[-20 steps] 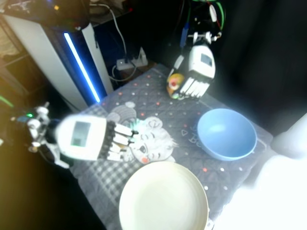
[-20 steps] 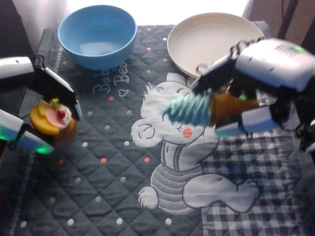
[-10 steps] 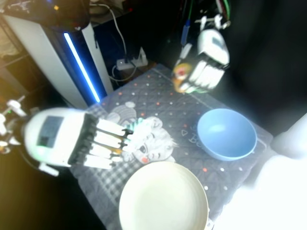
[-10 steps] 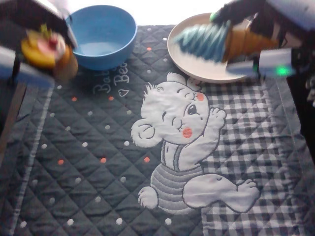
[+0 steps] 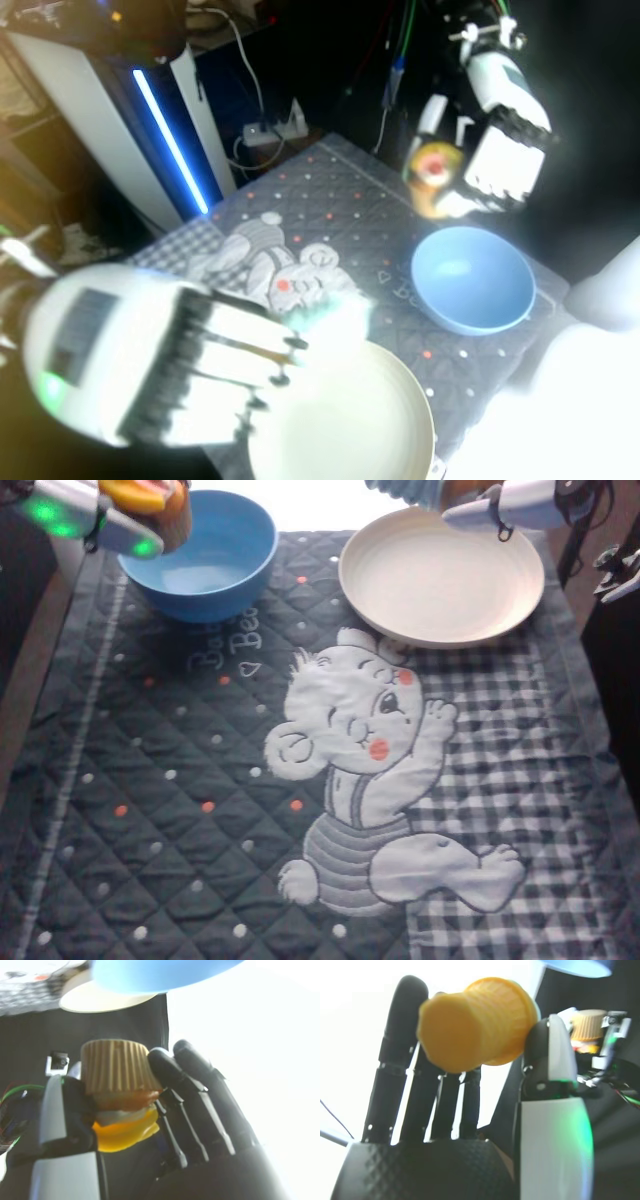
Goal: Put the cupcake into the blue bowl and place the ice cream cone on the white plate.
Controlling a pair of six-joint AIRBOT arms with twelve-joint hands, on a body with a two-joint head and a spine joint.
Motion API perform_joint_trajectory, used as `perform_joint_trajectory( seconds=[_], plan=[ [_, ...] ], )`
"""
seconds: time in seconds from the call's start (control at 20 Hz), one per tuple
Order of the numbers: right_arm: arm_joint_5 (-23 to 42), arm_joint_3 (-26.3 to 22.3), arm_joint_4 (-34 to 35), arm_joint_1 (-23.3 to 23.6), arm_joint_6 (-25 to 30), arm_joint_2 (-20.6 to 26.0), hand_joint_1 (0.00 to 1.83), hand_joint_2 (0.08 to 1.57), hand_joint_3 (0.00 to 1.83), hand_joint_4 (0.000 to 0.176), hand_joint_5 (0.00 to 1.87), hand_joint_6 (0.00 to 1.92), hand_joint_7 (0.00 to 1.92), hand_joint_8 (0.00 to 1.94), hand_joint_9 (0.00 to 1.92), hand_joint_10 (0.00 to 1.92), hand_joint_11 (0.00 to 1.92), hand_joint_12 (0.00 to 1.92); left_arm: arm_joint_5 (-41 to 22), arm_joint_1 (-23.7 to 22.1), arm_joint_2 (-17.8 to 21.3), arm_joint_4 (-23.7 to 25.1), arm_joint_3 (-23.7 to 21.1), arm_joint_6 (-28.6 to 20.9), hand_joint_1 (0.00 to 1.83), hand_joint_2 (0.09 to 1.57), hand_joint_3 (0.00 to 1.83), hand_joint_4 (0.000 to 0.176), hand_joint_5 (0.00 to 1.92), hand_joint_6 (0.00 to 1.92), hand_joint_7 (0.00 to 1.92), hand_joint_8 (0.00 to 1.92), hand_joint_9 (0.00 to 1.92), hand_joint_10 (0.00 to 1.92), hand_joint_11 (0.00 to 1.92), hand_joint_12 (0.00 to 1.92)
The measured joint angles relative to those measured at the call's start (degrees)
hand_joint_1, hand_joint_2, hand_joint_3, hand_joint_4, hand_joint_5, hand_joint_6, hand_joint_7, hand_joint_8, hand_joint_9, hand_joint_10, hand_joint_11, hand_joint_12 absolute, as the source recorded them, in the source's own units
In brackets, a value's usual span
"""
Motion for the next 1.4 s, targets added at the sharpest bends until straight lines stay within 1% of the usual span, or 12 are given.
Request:
perform_joint_trajectory(
  seconds=[0.05,0.1,0.25,0.45,0.75,1.0,1.15,1.2,1.25,1.3,1.35,1.4],
  plan=[
    [-2.01,1.44,-0.33,0.66,0.15,-0.61,1.3,1.04,0.0,0.0,1.04,0.82,1.28,0.51,1.32,0.37,1.3,0.53,1.6,-0.55,-1.27,-0.11,1.88,-0.04,1.4,1.03,0.0,0.0,1.02,0.88,1.28,0.29,1.11,0.93,0.95,0.94],
    [-3.76,2.86,0.13,1.44,-0.09,-1.36,1.28,1.03,0.01,0.0,1.05,0.79,1.31,0.49,1.4,0.19,1.29,0.58,3.5,-1.09,-2.1,-0.15,3.19,-0.02,1.39,1.04,0.0,0.0,1.02,0.9,1.25,0.39,1.07,0.95,0.89,0.9],
    [-8.68,6.45,0.92,2.91,-0.26,-3.78,1.28,1.03,0.0,0.0,1.08,0.74,1.31,0.51,1.46,0.04,1.27,0.65,8.61,-2.34,-5.31,0.02,6.21,0.07,1.39,1.06,0.0,0.0,0.96,0.95,1.15,0.63,1.09,0.92,0.96,0.75],
    [-11.3,7.89,0.7,3.3,-0.24,-5.88,1.29,1.03,0.0,0.0,1.07,0.73,1.34,0.47,1.49,0.02,1.27,0.64,10.73,-3.23,-8.57,1.29,7.58,-0.09,1.39,1.09,0.0,0.0,0.9,1.01,1.04,0.82,1.05,1.02,0.95,0.74],
    [-12.9,8.98,1.33,3.3,-0.26,-6.49,1.27,1.05,0.0,0.0,1.02,0.83,1.25,0.63,1.46,0.01,1.19,0.7,12.87,-3.28,-8.33,1.62,8.13,-0.07,1.39,1.09,0.0,0.0,0.96,0.81,1.03,0.91,0.99,1.13,0.81,1.07],
    [-13.22,9.09,1.36,3.3,-0.26,-6.8,1.27,1.05,0.0,0.0,1.01,0.86,1.24,0.62,1.45,0.01,1.18,0.69,12.74,-3.69,-8.39,2.23,8.11,-0.07,1.39,1.07,0.0,0.0,0.95,0.86,1.07,0.78,1.07,1.03,0.93,0.99],
    [-13.22,9.09,1.33,3.3,-0.26,-6.8,1.27,1.05,0.0,0.0,1.03,0.83,1.24,0.64,1.44,0.0,1.18,0.68,12.55,-3.76,-8.57,2.6,8.11,-0.09,1.39,1.08,0.0,0.0,0.93,0.92,1.04,0.82,1.09,1.0,0.96,0.9],
    [-13.25,9.09,1.33,3.3,-0.26,-6.8,1.28,1.06,0.0,0.0,0.99,0.84,1.24,0.67,1.44,0.0,1.18,0.66,12.57,-3.76,-8.61,2.91,8.07,-0.09,1.38,1.09,0.0,0.0,0.87,1.05,0.99,0.87,1.11,0.96,0.91,0.87],
    [-13.25,9.09,1.31,3.3,-0.26,-6.8,1.16,0.95,0.0,0.0,0.77,0.28,1.11,0.29,1.32,0.0,1.07,0.61,12.5,-3.76,-8.63,3.17,8.04,-0.09,1.32,1.01,0.0,0.0,0.75,0.43,0.78,0.34,0.86,0.41,0.74,0.78],
    [-13.25,9.09,1.31,3.3,-0.26,-6.8,1.08,0.88,0.0,0.0,0.66,0.07,1.07,0.11,1.24,0.0,1.02,0.59,12.52,-3.76,-8.63,3.41,7.93,-0.11,1.25,0.96,0.0,0.0,0.72,0.15,0.68,0.1,0.76,0.14,0.68,0.69],
    [-13.27,9.09,1.38,3.3,-0.24,-6.8,0.99,0.81,0.0,0.0,0.51,0.01,0.91,0.02,1.06,0.0,0.94,0.56,12.57,-3.76,-8.7,3.61,7.93,-0.09,1.17,0.92,0.0,0.0,0.62,0.04,0.51,0.02,0.55,0.03,0.48,0.58],
    [-13.25,9.09,1.4,3.3,-0.22,-6.8,0.96,0.77,0.0,0.054,0.42,0.0,0.76,0.0,0.92,0.0,0.83,0.51,12.59,-3.76,-8.7,3.76,7.93,-0.11,1.11,0.87,0.0,0.0,0.56,0.01,0.41,0.0,0.44,0.0,0.38,0.5]
  ],
)
